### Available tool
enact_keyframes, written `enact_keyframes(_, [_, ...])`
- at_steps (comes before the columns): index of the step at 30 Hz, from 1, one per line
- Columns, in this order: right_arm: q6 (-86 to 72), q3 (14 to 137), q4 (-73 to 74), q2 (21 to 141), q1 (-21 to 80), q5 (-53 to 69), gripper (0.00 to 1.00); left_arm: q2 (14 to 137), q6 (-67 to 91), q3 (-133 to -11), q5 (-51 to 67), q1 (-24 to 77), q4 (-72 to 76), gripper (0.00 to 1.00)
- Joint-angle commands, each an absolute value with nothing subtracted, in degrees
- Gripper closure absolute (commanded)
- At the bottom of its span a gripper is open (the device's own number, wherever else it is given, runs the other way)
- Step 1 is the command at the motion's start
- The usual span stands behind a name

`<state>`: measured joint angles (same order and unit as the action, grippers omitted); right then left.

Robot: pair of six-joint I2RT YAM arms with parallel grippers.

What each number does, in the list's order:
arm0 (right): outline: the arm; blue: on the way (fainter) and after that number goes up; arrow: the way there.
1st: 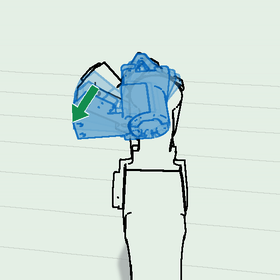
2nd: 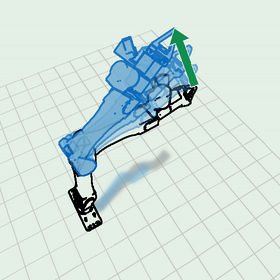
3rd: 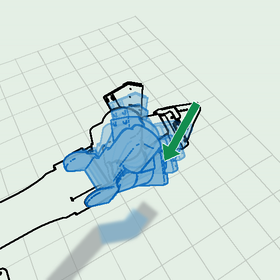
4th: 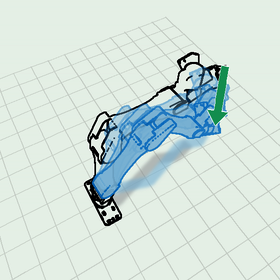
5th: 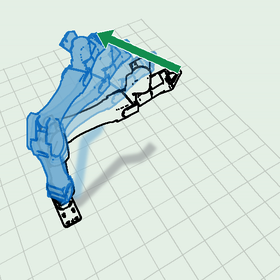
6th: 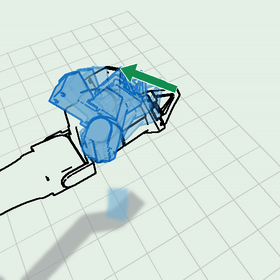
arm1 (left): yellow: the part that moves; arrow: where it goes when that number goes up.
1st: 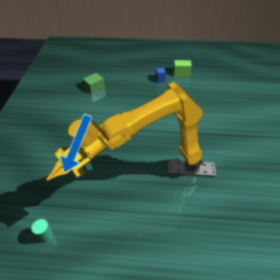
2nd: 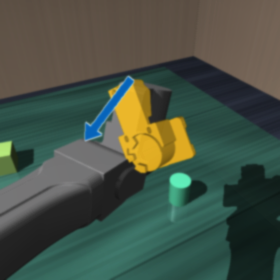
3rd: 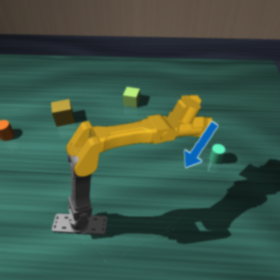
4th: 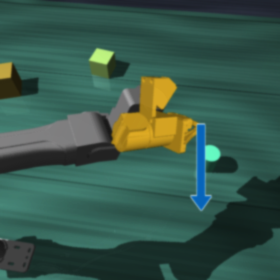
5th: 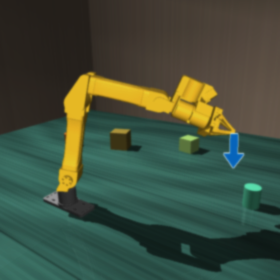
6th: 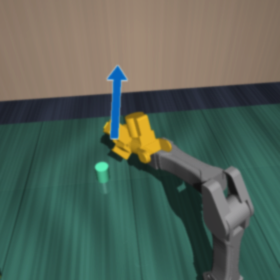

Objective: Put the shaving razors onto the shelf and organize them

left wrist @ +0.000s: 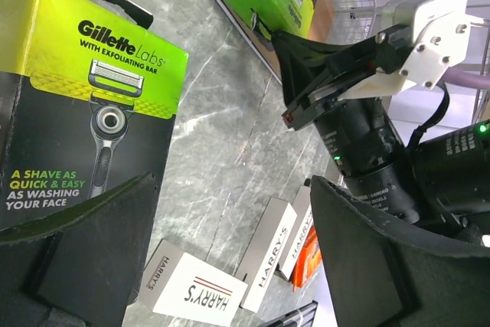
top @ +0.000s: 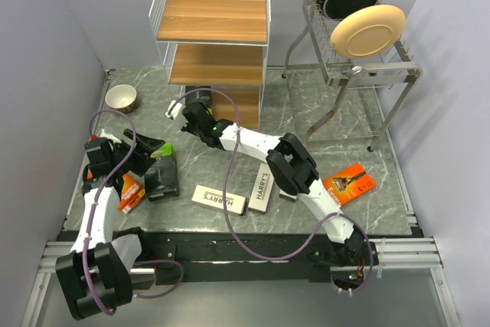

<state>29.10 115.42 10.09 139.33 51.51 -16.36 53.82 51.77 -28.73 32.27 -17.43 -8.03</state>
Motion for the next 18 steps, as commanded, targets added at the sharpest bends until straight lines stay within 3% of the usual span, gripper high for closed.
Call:
enact_keyframes(1, [30.8, 116.8, 5.6, 138.7, 51.1, -18.3, 1.0, 52.8, 51.2, -30.3, 32.2, -17.8, -7.3, 0.11])
enact_keyframes(4, [31.5, 115.1, 4.9, 135.7, 51.1, -14.2, 1.0, 54.5, 50.1, -33.9, 27.9, -17.8, -13.3, 0.07])
enact_keyframes(7, [32.3, 106.0, 2.6, 126.9, 51.1, -9.5, 0.99, 57.2, 46.3, -40.4, 25.4, -17.8, -21.4, 0.01])
enact_keyframes(9, [31.3, 99.8, 5.7, 121.8, 51.2, -6.1, 0.83, 59.4, 41.9, -44.7, 23.2, -17.8, -28.6, 0.01])
enact_keyframes(10, [30.2, 98.5, 7.1, 117.2, 51.2, -2.7, 0.64, 59.9, 41.0, -47.9, 22.6, -17.8, -30.4, 0.01])
enact_keyframes(12, [24.1, 96.0, 11.0, 113.3, 51.4, -0.2, 0.47, 60.0, 40.0, -49.8, 18.8, -17.8, -33.9, 0.0])
enact_keyframes(18, [10.6, 95.9, 13.4, 109.7, 55.6, 9.2, 0.36, 59.9, 41.4, -46.3, 12.6, -18.4, -40.3, 0.01])
